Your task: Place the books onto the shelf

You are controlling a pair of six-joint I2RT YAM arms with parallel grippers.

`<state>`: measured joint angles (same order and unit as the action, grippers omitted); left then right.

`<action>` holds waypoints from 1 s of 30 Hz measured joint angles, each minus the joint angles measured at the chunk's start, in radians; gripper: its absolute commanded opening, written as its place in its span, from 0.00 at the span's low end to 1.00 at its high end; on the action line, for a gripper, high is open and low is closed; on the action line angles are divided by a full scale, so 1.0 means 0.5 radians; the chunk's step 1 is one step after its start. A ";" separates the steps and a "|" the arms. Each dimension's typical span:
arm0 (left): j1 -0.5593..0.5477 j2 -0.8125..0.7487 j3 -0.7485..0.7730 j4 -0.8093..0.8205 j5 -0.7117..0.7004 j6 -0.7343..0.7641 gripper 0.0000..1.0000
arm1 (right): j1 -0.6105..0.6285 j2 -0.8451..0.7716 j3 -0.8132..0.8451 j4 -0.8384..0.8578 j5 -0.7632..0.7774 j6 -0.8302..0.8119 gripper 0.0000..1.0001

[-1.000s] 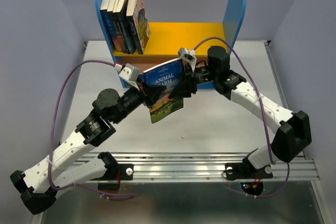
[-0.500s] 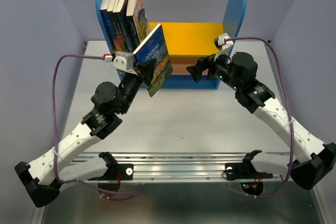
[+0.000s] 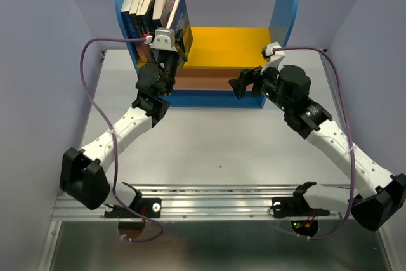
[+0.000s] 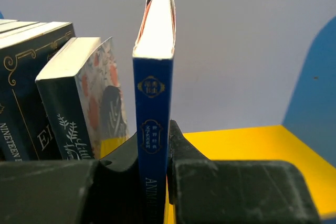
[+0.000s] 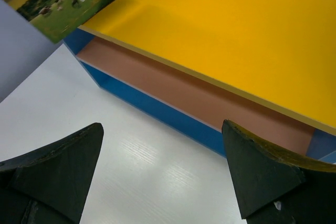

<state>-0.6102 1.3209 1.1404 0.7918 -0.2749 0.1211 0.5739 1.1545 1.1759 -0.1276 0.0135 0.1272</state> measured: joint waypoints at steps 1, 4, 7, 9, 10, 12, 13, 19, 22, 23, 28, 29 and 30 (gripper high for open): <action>0.074 0.079 0.000 0.085 0.030 0.002 0.00 | 0.000 0.003 0.000 0.001 0.005 -0.002 1.00; 0.177 0.239 0.009 0.198 0.109 0.003 0.00 | 0.001 0.011 0.000 0.001 0.012 -0.015 1.00; 0.259 0.417 0.140 0.198 0.182 -0.014 0.00 | 0.000 0.027 0.000 0.000 0.018 -0.031 1.00; 0.292 0.496 0.227 0.191 0.218 -0.014 0.00 | 0.001 0.037 0.000 0.000 0.019 -0.040 1.00; 0.304 0.515 0.242 0.190 0.217 -0.014 0.00 | 0.000 0.039 0.000 -0.001 0.019 -0.045 1.00; 0.317 0.521 0.244 0.198 0.192 -0.011 0.00 | 0.000 0.039 0.000 0.000 0.018 -0.049 1.00; 0.321 0.521 0.244 0.200 0.144 0.002 0.00 | 0.001 0.039 0.000 0.000 0.018 -0.053 1.00; 0.322 0.521 0.244 0.214 -0.019 0.079 0.00 | 0.000 0.074 0.000 -0.001 0.019 -0.053 1.00; 0.333 0.521 0.244 0.215 -0.057 0.072 0.00 | 0.001 0.085 0.000 0.000 0.019 -0.053 1.00; 0.333 0.520 0.244 0.213 -0.062 0.066 0.00 | 0.001 0.088 0.000 0.000 0.019 -0.053 1.00; 0.334 0.507 0.244 0.183 -0.068 0.011 0.18 | 0.000 0.097 0.000 0.000 0.018 -0.053 1.00; 0.334 0.503 0.244 0.170 -0.073 -0.002 0.19 | 0.001 0.098 0.000 0.000 0.018 -0.053 1.00; 0.334 0.497 0.244 0.157 -0.078 -0.014 0.24 | 0.000 0.099 0.000 0.000 0.018 -0.053 1.00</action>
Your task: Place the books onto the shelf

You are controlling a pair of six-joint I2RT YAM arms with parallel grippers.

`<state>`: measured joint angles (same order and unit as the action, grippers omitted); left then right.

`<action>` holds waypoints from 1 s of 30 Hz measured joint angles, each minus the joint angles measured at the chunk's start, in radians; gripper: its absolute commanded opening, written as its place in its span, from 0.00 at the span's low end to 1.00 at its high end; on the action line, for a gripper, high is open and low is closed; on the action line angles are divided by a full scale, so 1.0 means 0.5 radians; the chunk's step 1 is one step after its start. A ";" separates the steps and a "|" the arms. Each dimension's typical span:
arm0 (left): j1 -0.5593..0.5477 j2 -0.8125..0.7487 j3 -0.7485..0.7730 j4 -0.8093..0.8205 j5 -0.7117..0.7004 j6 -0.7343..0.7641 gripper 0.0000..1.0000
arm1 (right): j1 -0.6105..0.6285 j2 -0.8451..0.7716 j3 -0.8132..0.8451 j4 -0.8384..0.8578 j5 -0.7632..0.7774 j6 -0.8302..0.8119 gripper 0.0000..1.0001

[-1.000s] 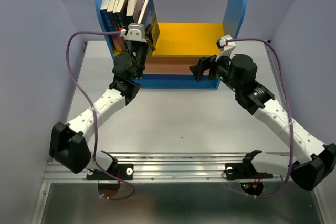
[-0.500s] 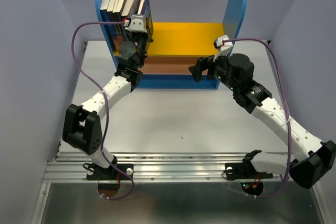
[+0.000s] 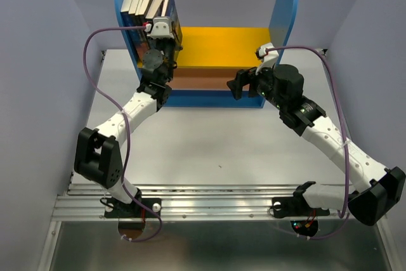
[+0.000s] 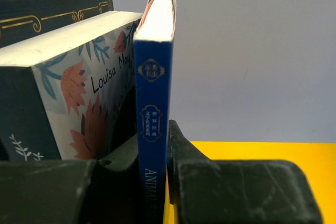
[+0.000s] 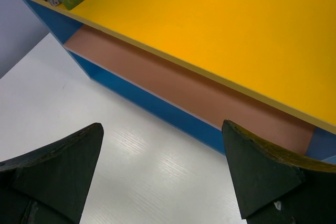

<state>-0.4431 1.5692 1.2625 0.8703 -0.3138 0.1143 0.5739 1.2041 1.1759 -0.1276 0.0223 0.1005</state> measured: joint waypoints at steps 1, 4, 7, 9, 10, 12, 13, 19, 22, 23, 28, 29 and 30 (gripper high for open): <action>0.000 -0.004 -0.001 -0.007 -0.005 -0.010 0.27 | 0.000 0.000 0.000 0.000 0.000 0.000 1.00; -0.001 -0.024 -0.013 -0.024 -0.007 -0.051 0.35 | 0.000 0.000 0.000 0.000 0.000 0.000 1.00; -0.007 -0.067 -0.041 -0.031 0.000 -0.105 0.38 | 0.001 0.000 0.000 0.000 -0.007 0.000 1.00; -0.009 -0.091 -0.054 -0.031 -0.002 -0.128 0.38 | 0.001 0.000 0.000 -0.001 -0.008 0.000 1.00; -0.009 -0.098 -0.055 -0.031 -0.004 -0.137 0.38 | 0.001 0.002 0.000 0.000 -0.008 0.000 1.00; -0.009 -0.118 -0.056 -0.033 -0.019 -0.150 0.38 | 0.001 0.004 0.000 -0.001 -0.008 0.000 1.00; -0.009 -0.127 -0.056 -0.033 -0.026 -0.156 0.38 | 0.001 0.005 0.000 0.000 -0.009 0.000 1.00; -0.009 -0.188 -0.056 -0.057 -0.082 -0.195 0.23 | 0.000 0.029 0.000 -0.001 -0.015 0.001 1.00; -0.001 -0.202 -0.056 -0.081 -0.111 -0.201 0.08 | 0.001 0.040 0.000 -0.001 -0.015 0.001 1.00; 0.001 -0.204 -0.056 -0.090 -0.117 -0.206 0.08 | 0.001 0.044 0.000 -0.002 -0.015 0.001 1.00; 0.002 -0.232 -0.056 -0.157 -0.125 -0.249 0.07 | 0.001 0.069 0.000 -0.002 -0.017 0.001 1.00; 0.002 -0.240 -0.056 -0.173 -0.125 -0.253 0.07 | 0.000 0.073 0.000 -0.005 -0.017 0.001 1.00; 0.002 -0.247 -0.056 -0.184 -0.124 -0.253 0.07 | 0.001 0.076 0.000 -0.005 -0.016 0.001 1.00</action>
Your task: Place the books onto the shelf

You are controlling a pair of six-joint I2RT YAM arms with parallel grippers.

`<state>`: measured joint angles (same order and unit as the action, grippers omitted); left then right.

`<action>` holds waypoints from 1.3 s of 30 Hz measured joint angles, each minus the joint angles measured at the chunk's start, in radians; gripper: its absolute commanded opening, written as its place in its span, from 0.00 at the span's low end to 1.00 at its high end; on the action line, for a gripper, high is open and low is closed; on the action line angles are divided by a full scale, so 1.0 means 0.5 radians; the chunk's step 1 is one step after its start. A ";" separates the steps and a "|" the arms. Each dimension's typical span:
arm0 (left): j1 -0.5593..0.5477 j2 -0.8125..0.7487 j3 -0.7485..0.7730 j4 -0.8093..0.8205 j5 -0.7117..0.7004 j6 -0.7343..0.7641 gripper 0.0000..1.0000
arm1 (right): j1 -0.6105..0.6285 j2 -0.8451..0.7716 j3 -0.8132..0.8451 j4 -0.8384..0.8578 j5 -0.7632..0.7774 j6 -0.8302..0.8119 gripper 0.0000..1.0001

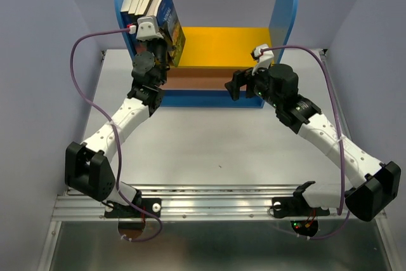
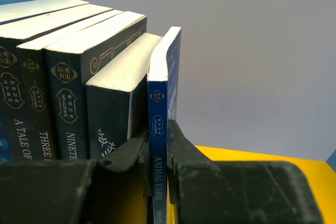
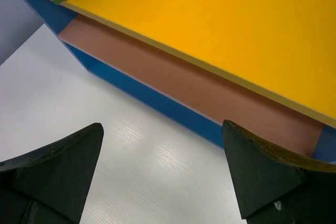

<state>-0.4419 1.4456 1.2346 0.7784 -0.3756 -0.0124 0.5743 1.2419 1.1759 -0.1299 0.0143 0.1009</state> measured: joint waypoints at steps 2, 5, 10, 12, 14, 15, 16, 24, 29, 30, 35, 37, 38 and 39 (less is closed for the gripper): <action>0.000 -0.011 0.000 -0.021 -0.001 0.014 0.09 | -0.001 0.004 0.000 -0.001 -0.001 0.000 1.00; -0.001 -0.014 0.000 -0.026 0.001 0.048 0.10 | -0.001 0.005 0.000 -0.002 -0.001 0.000 1.00; -0.003 -0.018 0.000 -0.037 0.002 0.077 0.32 | -0.001 0.005 0.000 -0.002 -0.035 0.000 1.00; -0.005 -0.021 0.000 -0.042 0.003 0.082 0.36 | -0.001 0.010 0.000 -0.002 -0.052 0.000 1.00; -0.014 -0.026 0.000 -0.058 0.002 0.083 0.44 | 0.000 0.021 0.000 -0.002 -0.063 0.000 1.00; -0.019 -0.029 0.000 -0.069 0.002 0.082 0.45 | 0.000 0.029 0.000 -0.003 -0.068 0.000 1.00; -0.026 -0.033 0.000 -0.077 0.004 0.082 0.53 | 0.000 0.037 0.000 -0.003 -0.072 0.000 1.00; -0.059 -0.082 0.021 -0.212 0.004 0.035 0.64 | -0.001 0.083 0.002 -0.011 -0.114 0.000 1.00; -0.095 -0.113 0.095 -0.407 0.002 -0.041 0.87 | -0.001 0.141 0.044 -0.046 -0.166 -0.001 1.00; -0.102 -0.127 0.109 -0.449 0.010 -0.064 0.88 | 0.000 0.152 0.056 -0.053 -0.175 -0.001 1.00; -0.122 -0.247 0.137 -0.652 0.002 -0.187 0.99 | 0.000 0.249 0.193 -0.097 -0.235 -0.001 1.00; -0.126 -0.342 0.137 -0.731 -0.017 -0.222 0.99 | 0.000 0.288 0.255 -0.108 -0.267 -0.001 1.00; -0.121 -0.385 0.137 -0.762 -0.071 -0.225 0.99 | -0.001 0.308 0.285 -0.110 -0.288 -0.001 1.00; -0.102 -0.426 0.137 -0.787 -0.114 -0.229 0.99 | 0.000 0.320 0.307 -0.111 -0.301 -0.001 1.00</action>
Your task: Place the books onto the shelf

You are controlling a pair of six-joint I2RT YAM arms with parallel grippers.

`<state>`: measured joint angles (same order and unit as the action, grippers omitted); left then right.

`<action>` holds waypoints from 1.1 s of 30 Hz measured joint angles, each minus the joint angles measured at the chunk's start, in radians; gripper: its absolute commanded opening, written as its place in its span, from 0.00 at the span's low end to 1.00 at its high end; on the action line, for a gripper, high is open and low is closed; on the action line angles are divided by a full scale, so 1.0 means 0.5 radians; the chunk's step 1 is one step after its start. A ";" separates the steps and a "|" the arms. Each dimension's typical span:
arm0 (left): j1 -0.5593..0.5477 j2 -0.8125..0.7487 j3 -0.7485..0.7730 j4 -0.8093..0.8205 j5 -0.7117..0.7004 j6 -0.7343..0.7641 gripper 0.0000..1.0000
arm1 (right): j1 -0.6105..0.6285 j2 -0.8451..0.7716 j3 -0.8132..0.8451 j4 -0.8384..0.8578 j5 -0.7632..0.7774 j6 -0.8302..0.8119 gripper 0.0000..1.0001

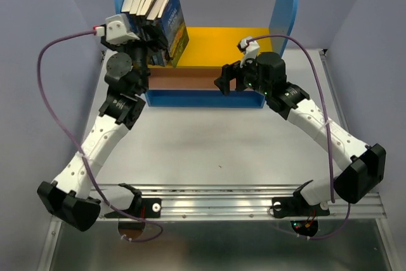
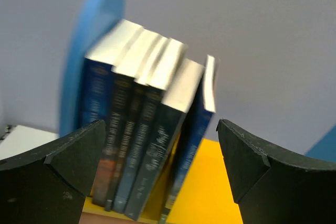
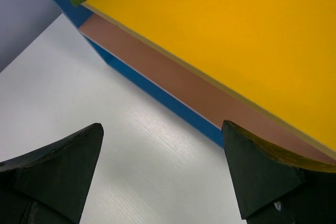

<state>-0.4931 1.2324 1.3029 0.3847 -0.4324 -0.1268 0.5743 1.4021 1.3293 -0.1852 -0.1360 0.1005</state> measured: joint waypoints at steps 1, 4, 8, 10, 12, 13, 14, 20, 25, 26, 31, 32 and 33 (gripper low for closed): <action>0.028 -0.059 0.004 -0.031 -0.051 -0.004 0.99 | -0.001 0.014 0.018 0.001 -0.014 -0.001 1.00; 0.079 -0.189 0.076 -0.143 -0.146 -0.032 0.99 | 0.000 0.025 0.029 -0.011 -0.027 -0.001 1.00; 0.072 -0.304 0.187 -0.234 -0.076 -0.077 0.99 | 0.000 0.100 0.141 -0.053 0.023 0.001 1.00; 0.071 -0.342 0.215 -0.264 0.002 -0.102 0.99 | -0.001 0.217 0.310 -0.048 0.050 0.002 1.00; 0.068 -0.352 0.239 -0.298 0.135 -0.127 0.99 | -0.001 0.285 0.392 -0.047 0.051 0.001 1.00; 0.062 -0.347 0.249 -0.309 0.192 -0.130 0.99 | 0.000 0.322 0.435 -0.047 0.050 0.001 1.00; 0.053 -0.330 0.262 -0.323 0.248 -0.133 0.99 | -0.001 0.339 0.449 -0.047 0.049 0.001 1.00; -0.108 -0.013 0.526 -0.497 0.523 -0.098 0.99 | 0.000 0.275 0.356 -0.051 0.063 0.004 1.00; -0.281 0.264 0.604 -0.617 0.565 -0.070 0.99 | 0.000 -0.027 0.001 -0.079 0.196 0.064 1.00; -0.308 0.320 0.617 -0.646 0.551 -0.070 0.99 | -0.001 -0.108 -0.082 -0.079 0.238 0.082 1.00; -0.381 0.639 0.823 -0.832 0.449 -0.109 0.99 | -0.001 -0.429 -0.336 -0.099 0.491 0.188 1.00; -0.386 0.723 0.896 -0.884 0.369 -0.133 0.99 | 0.000 -0.474 -0.372 -0.101 0.552 0.214 1.00; -0.389 0.797 0.953 -0.922 0.320 -0.146 0.99 | -0.001 -0.517 -0.399 -0.101 0.590 0.223 1.00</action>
<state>-0.6876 1.6310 1.7794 -0.0761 -0.2726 -0.1997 0.5739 1.1439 1.1297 -0.2356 0.1589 0.2119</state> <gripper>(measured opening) 0.989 0.998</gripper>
